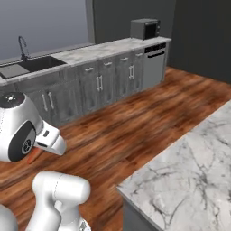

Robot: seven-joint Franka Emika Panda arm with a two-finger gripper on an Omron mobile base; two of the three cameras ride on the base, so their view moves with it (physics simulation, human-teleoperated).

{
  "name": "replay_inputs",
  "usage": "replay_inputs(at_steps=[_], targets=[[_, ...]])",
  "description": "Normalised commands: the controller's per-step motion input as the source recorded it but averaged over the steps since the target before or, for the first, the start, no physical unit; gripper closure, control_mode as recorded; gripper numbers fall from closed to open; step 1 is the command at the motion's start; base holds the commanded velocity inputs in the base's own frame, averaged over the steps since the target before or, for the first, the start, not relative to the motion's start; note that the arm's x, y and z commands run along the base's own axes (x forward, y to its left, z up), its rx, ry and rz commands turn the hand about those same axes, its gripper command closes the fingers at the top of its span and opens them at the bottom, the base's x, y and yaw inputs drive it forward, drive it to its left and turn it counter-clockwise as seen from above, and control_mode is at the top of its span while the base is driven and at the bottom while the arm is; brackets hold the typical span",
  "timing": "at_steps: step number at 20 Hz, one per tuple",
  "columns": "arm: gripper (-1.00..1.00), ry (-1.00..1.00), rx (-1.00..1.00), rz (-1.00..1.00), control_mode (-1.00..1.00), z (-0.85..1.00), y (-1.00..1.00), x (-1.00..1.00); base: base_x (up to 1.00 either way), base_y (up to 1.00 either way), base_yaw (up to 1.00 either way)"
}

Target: Gather the cucumber and carrot from the fridge and place them on a tray on the dining counter. Then gather the fishs from the fridge and place them on the other tray.

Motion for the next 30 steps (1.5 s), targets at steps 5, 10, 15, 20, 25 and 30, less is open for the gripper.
replay_inputs(at_steps=[5, 10, 15, 20, 25, 30], targets=[[1.0, 0.0, 0.0, 0.0, 1.0, 0.0, 0.0, 0.0, -0.39, -0.16, -0.28], [1.0, 0.0, 0.0, 0.0, 1.0, 0.0, 0.0, 0.0, -0.28, -0.5, -0.25], [1.0, 0.0, 0.0, 0.0, 1.0, 0.0, 0.0, 0.0, -0.85, -0.34, -0.22], [1.0, 0.0, 0.0, 0.0, 1.0, 0.0, 0.0, 0.0, -0.93, 0.0, -0.18], [1.0, 0.0, 0.0, 0.0, 1.0, 0.0, 0.0, 0.0, -0.5, -0.07, -0.2], [1.0, 0.0, 0.0, 0.0, 1.0, 0.0, 0.0, 0.0, -0.41, -0.39, -0.2]])
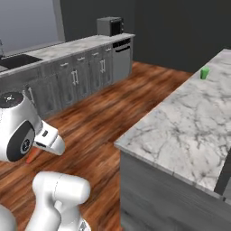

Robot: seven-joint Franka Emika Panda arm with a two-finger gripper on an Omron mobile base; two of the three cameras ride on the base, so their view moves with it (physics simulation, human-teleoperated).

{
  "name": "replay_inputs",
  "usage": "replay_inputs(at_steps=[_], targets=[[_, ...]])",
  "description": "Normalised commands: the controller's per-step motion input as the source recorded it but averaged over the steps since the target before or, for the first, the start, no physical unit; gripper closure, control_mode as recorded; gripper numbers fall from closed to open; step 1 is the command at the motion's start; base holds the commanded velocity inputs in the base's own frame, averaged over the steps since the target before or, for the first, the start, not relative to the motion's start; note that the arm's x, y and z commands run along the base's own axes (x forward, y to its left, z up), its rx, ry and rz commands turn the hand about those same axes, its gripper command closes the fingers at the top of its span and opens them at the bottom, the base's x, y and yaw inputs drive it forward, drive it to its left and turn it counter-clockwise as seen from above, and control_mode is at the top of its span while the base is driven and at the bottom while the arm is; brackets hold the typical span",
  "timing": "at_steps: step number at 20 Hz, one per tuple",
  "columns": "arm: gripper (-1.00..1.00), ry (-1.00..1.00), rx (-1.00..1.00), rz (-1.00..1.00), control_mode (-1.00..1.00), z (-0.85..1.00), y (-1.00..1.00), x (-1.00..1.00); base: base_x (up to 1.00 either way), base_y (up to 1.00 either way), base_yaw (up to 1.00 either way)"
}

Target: Gather the cucumber and carrot from the fridge and place them on a tray on the dining counter. Then gather the fishs from the fridge and place them on the other tray.

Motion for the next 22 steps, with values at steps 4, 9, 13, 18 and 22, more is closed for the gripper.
replay_inputs(at_steps=[4, 9, 13, 18, 22], targets=[[1.0, 0.0, 0.0, 0.0, 1.0, 0.0, 0.0, 0.0, -0.37, -0.55, -0.2], [1.0, 0.0, 0.0, 0.0, 1.0, 0.0, 0.0, 0.0, -0.32, -0.52, -0.2], [1.0, 0.0, 0.0, 0.0, 1.0, 0.0, 0.0, 0.0, -0.34, -0.52, -0.2], [1.0, 0.0, 0.0, 0.0, 1.0, 0.0, 0.0, 0.0, -0.35, -0.57, -0.2], [1.0, 0.0, 0.0, 0.0, 1.0, 0.0, 0.0, 0.0, -0.32, -0.65, -0.19]])
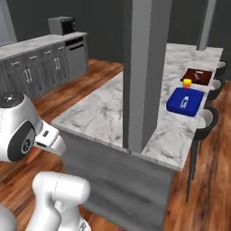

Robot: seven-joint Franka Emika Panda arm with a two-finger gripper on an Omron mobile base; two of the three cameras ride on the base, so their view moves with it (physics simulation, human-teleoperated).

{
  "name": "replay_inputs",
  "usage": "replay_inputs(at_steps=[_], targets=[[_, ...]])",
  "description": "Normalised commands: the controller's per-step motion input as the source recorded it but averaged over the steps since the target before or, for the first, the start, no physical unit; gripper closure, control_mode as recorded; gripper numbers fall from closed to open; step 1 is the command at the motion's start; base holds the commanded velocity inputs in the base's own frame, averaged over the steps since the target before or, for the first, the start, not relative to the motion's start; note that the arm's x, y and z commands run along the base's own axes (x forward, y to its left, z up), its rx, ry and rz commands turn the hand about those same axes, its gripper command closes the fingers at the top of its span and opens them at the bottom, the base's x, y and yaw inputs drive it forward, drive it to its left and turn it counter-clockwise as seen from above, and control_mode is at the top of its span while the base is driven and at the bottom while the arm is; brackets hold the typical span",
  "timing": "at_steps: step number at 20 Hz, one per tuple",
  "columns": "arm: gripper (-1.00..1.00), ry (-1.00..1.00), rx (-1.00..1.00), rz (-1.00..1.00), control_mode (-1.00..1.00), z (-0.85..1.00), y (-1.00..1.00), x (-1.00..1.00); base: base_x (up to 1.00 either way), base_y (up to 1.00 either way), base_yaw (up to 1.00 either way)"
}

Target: Gather the cucumber and carrot from the fridge and place them on a tray on the dining counter. Then gather the fishs from the fridge and place them on the other tray.

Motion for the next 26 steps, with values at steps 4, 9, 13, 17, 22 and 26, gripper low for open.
replay_inputs(at_steps=[4, 9, 13, 17, 22, 26], targets=[[1.0, 0.0, 0.0, 0.0, 1.0, 0.0, 0.0, 0.0, -0.28, -0.67, -0.18], [1.0, 0.0, 0.0, 0.0, 1.0, 0.0, 0.0, 0.0, -0.07, -0.74, -0.16], [1.0, 0.0, 0.0, 0.0, 1.0, 0.0, 0.0, 0.0, 0.0, -0.81, -0.13], [1.0, 0.0, 0.0, 0.0, 1.0, 0.0, 0.0, 0.0, 0.0, -0.84, -0.1], [1.0, 0.0, 0.0, 0.0, 1.0, 0.0, 0.0, 0.0, 0.03, -0.84, -0.07], [1.0, 0.0, 0.0, 0.0, 1.0, 0.0, 0.0, 0.0, 0.23, -0.76, -0.04]])
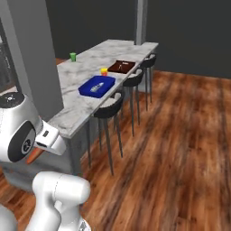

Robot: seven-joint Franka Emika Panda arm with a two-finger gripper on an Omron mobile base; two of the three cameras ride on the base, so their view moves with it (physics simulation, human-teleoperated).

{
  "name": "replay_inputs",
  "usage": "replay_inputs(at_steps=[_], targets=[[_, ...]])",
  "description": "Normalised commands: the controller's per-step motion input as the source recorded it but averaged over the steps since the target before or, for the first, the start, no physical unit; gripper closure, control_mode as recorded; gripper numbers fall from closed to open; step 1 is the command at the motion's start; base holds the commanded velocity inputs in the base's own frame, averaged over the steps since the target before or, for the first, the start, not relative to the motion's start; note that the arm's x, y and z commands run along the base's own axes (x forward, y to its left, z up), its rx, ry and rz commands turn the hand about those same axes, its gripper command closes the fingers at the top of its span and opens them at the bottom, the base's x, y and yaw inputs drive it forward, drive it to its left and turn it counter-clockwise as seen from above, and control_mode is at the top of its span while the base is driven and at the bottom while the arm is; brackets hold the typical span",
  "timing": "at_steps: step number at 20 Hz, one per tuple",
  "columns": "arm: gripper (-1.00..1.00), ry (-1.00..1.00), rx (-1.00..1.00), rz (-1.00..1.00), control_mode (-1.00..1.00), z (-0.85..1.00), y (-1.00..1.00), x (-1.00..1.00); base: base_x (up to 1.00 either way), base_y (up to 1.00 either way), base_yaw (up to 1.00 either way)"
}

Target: Gather the cucumber and carrot from the fridge and place them on a tray on the dining counter. Then gather the fishs from the fridge and place them on the other tray.

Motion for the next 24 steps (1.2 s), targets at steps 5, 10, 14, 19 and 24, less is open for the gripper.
replay_inputs(at_steps=[5, 10, 14, 19, 24], targets=[[1.0, 0.0, 0.0, 0.0, 1.0, 0.0, 0.0, 0.0, 0.53, -0.65, 0.0], [1.0, 0.0, 0.0, 0.0, 1.0, 0.0, 0.0, 0.0, 0.77, -0.56, 0.02], [1.0, 0.0, 0.0, 0.0, 1.0, 0.0, 0.0, 0.0, 0.69, -0.6, 0.03], [1.0, 0.0, 0.0, 0.0, 1.0, 0.0, 0.0, 0.0, 0.65, -0.57, 0.06], [1.0, 0.0, 0.0, 0.0, 1.0, 0.0, 0.0, 0.0, 0.65, -0.54, 0.12]])
